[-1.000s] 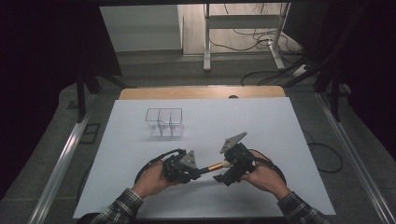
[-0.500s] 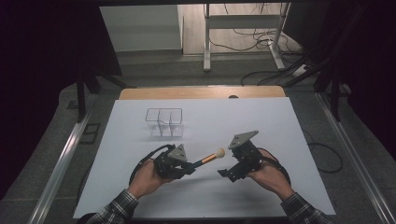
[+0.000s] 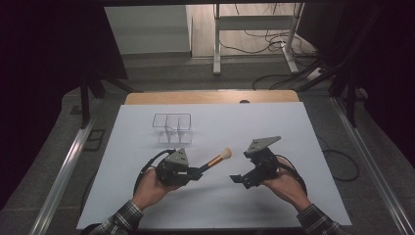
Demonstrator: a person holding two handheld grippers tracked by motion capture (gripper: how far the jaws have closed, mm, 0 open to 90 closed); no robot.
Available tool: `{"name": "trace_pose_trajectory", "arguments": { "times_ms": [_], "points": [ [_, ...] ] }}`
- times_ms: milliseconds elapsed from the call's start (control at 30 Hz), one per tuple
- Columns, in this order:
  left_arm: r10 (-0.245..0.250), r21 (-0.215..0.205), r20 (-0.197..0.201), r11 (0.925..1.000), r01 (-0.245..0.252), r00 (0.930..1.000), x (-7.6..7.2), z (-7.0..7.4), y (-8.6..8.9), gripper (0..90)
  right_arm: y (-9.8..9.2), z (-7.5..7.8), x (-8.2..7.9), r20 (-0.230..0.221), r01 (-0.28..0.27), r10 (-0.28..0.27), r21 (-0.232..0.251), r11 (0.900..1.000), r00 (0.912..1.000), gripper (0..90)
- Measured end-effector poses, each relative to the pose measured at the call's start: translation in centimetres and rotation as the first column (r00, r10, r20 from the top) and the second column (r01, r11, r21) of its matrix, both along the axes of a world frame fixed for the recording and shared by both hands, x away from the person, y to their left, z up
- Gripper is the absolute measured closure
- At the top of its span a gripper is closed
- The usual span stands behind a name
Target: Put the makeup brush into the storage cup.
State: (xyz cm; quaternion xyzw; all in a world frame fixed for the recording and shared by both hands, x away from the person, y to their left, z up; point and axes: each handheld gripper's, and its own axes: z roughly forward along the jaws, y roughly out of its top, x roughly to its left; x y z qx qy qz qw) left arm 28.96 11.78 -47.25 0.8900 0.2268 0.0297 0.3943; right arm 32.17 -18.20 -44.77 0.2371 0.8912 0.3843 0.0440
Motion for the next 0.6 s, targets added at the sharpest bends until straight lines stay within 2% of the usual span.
{"name": "trace_pose_trajectory", "arguments": {
  "times_ms": [133, 267, 333, 433, 600],
  "points": [
    [0.004, -0.018, -0.001, 0.9998, -0.004, 1.0000, -0.1, 0.1, 0.2, 76.7, 0.1, 0.3, -0.1, 0.006, -0.004, 0.004, 0.023, 1.000, 1.0000, 0.0],
    [0.015, -0.060, -0.009, 0.9981, -0.016, 0.9998, -0.4, 0.1, 0.2, 76.7, 0.3, 0.5, -0.3, 0.003, 0.002, -0.002, 0.038, 0.999, 1.0000, 0.0],
    [0.007, -0.059, -0.006, 0.9983, -0.007, 1.0000, -0.4, 0.2, 0.3, 76.7, 0.4, 0.6, -0.4, -0.001, 0.007, -0.007, 0.046, 0.999, 1.0000, 0.0],
    [0.014, -0.079, -0.005, 0.9968, -0.014, 0.9999, -0.7, 0.3, 0.2, 76.8, 0.6, 0.6, -0.6, -0.003, 0.011, -0.011, 0.061, 0.998, 0.9999, 0.0],
    [0.011, -0.086, 0.005, 0.9962, -0.011, 0.9999, -1.0, 0.4, 0.2, 76.8, 1.0, 0.8, -1.0, 0.003, 0.015, -0.015, 0.060, 0.998, 0.9999, 0.0]
  ]
}}
